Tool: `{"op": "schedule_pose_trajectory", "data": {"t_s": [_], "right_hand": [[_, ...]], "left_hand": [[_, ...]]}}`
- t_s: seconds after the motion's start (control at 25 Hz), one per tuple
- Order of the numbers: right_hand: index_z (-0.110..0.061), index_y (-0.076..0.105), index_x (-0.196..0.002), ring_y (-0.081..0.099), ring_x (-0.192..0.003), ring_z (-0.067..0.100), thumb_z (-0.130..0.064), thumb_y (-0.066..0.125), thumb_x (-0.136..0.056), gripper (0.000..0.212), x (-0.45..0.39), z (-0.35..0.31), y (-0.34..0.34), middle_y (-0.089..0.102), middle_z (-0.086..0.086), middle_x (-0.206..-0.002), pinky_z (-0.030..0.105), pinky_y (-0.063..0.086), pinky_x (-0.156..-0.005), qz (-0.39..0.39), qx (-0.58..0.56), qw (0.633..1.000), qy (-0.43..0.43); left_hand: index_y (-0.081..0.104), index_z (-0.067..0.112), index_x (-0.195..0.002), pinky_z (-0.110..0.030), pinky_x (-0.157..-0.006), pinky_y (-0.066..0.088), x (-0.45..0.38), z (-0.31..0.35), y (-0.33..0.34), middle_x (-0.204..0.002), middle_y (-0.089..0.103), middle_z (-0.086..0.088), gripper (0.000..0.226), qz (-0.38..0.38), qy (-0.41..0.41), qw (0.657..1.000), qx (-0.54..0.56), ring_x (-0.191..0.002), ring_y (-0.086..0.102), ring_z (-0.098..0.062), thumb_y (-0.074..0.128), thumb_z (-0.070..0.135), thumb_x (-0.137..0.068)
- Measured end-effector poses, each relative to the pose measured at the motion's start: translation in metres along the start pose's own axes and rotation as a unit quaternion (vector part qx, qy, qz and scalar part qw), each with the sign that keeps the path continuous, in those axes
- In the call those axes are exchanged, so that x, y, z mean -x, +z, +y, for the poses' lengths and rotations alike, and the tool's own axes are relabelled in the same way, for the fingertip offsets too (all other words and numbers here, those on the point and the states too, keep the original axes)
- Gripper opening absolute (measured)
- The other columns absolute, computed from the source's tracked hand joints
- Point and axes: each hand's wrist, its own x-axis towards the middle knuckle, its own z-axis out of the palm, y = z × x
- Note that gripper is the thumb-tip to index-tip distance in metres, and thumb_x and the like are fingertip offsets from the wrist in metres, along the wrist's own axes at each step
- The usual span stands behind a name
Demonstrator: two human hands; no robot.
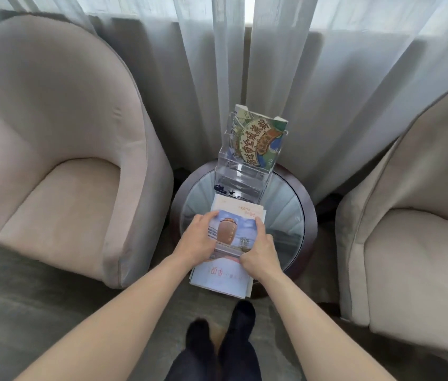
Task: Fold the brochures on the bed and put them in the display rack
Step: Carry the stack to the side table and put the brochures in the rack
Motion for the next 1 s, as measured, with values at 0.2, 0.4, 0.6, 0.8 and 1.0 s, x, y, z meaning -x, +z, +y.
{"op": "schedule_pose_trajectory", "data": {"t_s": [0.2,0.4,0.6,0.8,1.0], "right_hand": [[-0.040,0.002,-0.156,0.048,-0.088,0.022,-0.027,0.075,-0.081,0.106,-0.063,0.023,0.027,0.039,0.006,-0.124,0.034,0.041,-0.071,-0.019,-0.007,0.999,0.027],[-0.041,0.003,-0.155,0.054,-0.092,0.027,-0.031,0.073,-0.082,0.102,-0.094,0.041,0.058,0.035,0.001,-0.114,0.035,0.041,-0.070,-0.021,-0.008,0.998,0.052],[-0.029,0.014,-0.156,0.045,-0.117,0.032,-0.014,0.063,-0.083,0.090,-0.093,0.034,0.075,0.034,0.010,-0.135,0.043,0.048,-0.084,0.052,0.100,0.992,0.053],[-0.015,0.004,-0.161,-0.009,-0.154,0.029,-0.030,0.048,-0.096,0.079,-0.092,0.027,0.082,-0.009,0.012,-0.167,0.048,0.015,-0.121,0.042,0.289,0.951,-0.101],[-0.013,-0.023,-0.155,-0.026,-0.149,0.028,-0.041,0.026,-0.103,0.076,-0.097,0.040,0.088,-0.029,0.008,-0.163,0.051,0.003,-0.123,-0.044,0.379,0.918,-0.110]], "left_hand": [[0.036,0.024,-0.149,-0.032,-0.093,0.047,-0.061,-0.037,0.034,-0.132,0.045,-0.004,0.073,-0.020,-0.011,1.000,0.008,-0.111,0.056,-0.021,0.057,0.007,-0.081],[0.034,0.024,-0.150,-0.025,-0.092,0.043,-0.094,-0.077,0.067,-0.135,0.042,-0.001,0.074,-0.044,-0.009,0.999,0.001,-0.114,0.054,-0.019,0.054,0.000,-0.083],[0.036,0.019,-0.148,-0.042,-0.103,0.043,-0.097,-0.088,0.081,-0.142,0.035,-0.006,0.068,-0.010,0.026,0.998,-0.053,-0.127,0.040,-0.026,0.055,0.005,-0.084],[0.011,0.008,-0.158,-0.047,-0.121,0.016,-0.097,-0.074,0.091,-0.165,-0.002,-0.019,0.074,-0.056,0.152,0.946,-0.281,-0.153,-0.005,-0.034,0.045,0.030,-0.097],[-0.017,0.007,-0.155,-0.050,-0.123,0.003,-0.098,-0.083,0.101,-0.161,-0.025,-0.018,0.073,-0.132,0.143,0.905,-0.378,-0.148,-0.025,-0.035,0.024,0.041,-0.105]]}}
